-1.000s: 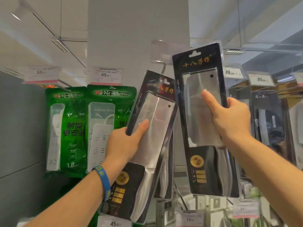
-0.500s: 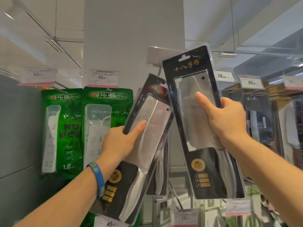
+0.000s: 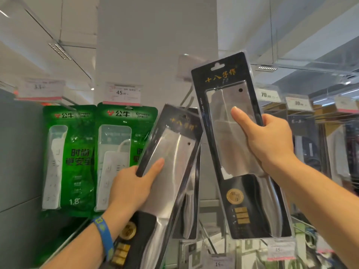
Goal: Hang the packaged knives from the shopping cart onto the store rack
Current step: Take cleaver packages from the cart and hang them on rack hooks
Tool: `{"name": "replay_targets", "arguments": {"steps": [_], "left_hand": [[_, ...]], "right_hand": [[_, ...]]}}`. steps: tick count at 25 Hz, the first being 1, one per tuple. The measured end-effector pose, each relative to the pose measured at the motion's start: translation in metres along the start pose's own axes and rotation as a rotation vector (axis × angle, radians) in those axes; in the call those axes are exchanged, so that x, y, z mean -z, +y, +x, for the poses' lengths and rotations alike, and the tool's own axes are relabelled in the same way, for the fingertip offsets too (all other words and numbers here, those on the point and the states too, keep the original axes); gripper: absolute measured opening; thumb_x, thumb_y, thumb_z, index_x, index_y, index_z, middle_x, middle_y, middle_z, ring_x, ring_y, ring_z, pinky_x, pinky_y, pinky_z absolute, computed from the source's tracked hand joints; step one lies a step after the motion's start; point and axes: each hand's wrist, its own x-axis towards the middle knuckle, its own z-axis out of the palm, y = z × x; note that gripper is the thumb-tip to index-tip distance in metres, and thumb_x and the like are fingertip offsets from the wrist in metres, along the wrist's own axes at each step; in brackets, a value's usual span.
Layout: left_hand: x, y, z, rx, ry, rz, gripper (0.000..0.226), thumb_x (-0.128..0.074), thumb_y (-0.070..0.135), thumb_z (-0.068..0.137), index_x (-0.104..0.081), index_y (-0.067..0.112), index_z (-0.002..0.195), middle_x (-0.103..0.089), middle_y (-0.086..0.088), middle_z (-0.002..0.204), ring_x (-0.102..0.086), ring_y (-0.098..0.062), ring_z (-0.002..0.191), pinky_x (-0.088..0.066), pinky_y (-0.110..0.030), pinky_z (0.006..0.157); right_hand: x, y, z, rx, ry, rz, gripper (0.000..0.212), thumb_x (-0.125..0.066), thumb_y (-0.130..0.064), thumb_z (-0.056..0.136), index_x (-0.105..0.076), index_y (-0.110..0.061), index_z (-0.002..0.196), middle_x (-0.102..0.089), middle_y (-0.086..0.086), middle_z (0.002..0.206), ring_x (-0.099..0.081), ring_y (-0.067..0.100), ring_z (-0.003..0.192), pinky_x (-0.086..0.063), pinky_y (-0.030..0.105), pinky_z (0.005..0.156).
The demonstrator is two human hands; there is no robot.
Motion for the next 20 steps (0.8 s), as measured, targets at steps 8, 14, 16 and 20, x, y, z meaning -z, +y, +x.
{"name": "replay_targets", "arguments": {"steps": [8, 14, 16, 20], "left_hand": [[-0.007, 0.022, 0.019, -0.055, -0.019, -0.088, 0.078, -0.050, 0.094, 0.059, -0.069, 0.018, 0.061, -0.069, 0.009, 0.061, -0.067, -0.012, 0.060, -0.058, -0.038, 0.062], [-0.008, 0.005, 0.017, -0.017, -0.054, -0.013, 0.079, -0.049, 0.096, 0.059, -0.067, 0.019, 0.063, -0.068, 0.014, 0.058, -0.064, -0.007, 0.057, -0.055, -0.033, 0.057], [-0.008, -0.005, 0.012, 0.016, -0.055, 0.006, 0.076, -0.050, 0.093, 0.061, -0.066, 0.019, 0.062, -0.067, 0.013, 0.056, -0.064, -0.008, 0.055, -0.054, -0.033, 0.055], [-0.003, -0.001, 0.015, -0.042, -0.013, -0.068, 0.081, -0.046, 0.099, 0.057, -0.066, 0.021, 0.060, -0.068, 0.017, 0.058, -0.064, -0.003, 0.052, -0.051, -0.029, 0.047]], "right_hand": [[0.002, 0.005, -0.006, -0.046, -0.031, -0.040, 0.109, -0.064, -0.092, 0.065, -0.057, 0.013, 0.095, -0.059, 0.036, 0.092, -0.059, 0.051, 0.081, -0.052, 0.057, 0.064], [0.001, 0.000, -0.012, -0.063, -0.052, -0.011, 0.107, -0.066, -0.090, 0.064, -0.061, 0.011, 0.099, -0.064, 0.034, 0.099, -0.064, 0.051, 0.091, -0.055, 0.064, 0.072], [0.000, -0.001, -0.013, -0.072, -0.061, -0.014, 0.107, -0.066, -0.090, 0.064, -0.061, 0.011, 0.100, -0.064, 0.034, 0.099, -0.064, 0.052, 0.092, -0.055, 0.065, 0.071], [-0.004, 0.000, -0.010, -0.080, -0.060, 0.006, 0.098, -0.066, -0.089, 0.065, -0.065, 0.004, 0.096, -0.067, 0.028, 0.094, -0.066, 0.047, 0.088, -0.057, 0.062, 0.073]]}}
